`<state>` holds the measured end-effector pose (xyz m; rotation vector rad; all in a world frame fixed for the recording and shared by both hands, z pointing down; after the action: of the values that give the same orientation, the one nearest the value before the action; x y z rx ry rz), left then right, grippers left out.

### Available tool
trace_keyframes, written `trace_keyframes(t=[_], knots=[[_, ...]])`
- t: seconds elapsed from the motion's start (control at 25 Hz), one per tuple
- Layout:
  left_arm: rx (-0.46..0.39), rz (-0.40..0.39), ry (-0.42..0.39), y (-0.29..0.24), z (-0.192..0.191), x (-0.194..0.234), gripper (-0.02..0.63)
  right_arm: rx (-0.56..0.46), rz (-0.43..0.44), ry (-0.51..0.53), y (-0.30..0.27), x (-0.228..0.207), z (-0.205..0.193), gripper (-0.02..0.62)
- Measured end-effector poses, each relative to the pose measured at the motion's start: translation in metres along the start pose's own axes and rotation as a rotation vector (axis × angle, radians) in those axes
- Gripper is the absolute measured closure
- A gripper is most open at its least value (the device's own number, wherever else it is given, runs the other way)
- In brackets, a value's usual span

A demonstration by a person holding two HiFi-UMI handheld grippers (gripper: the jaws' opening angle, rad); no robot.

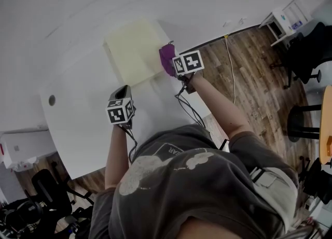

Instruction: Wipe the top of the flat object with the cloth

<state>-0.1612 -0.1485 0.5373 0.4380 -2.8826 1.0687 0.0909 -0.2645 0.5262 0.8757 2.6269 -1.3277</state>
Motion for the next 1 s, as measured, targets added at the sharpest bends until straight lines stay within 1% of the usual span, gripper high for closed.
trace_keyframes(t=[0.24, 0.52, 0.64, 0.84, 1.0], knots=[[-0.006, -0.004, 0.0, 0.001, -0.001, -0.001, 0.609, -0.015, -0.039, -0.044, 0.009, -0.016, -0.004, 0.522], [-0.036, -0.017, 0.043, 0.018, -0.002, 0.005, 0.61, -0.014, -0.061, -0.028, 0.018, -0.01, -0.008, 0.522], [-0.05, -0.014, 0.067, 0.031, -0.011, 0.013, 0.609, -0.023, -0.06, -0.029, 0.022, 0.002, -0.013, 0.522], [-0.055, -0.011, 0.111, 0.058, -0.036, 0.027, 0.609, -0.02, -0.045, -0.008, 0.027, 0.039, -0.028, 0.522], [-0.056, -0.023, 0.124, 0.079, -0.054, 0.036, 0.609, -0.02, -0.044, 0.009, 0.028, 0.069, -0.045, 0.522]])
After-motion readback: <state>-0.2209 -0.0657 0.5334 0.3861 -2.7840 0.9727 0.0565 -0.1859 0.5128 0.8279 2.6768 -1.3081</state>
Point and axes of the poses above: the fingertips, and each gripper's own axes: y backward along the fingers, x to its left, z out of its top, the point moved 6 cm from there along y, backward along the fingers, and after that the axes turned 3 degrees about z, right-handed, at the moved point
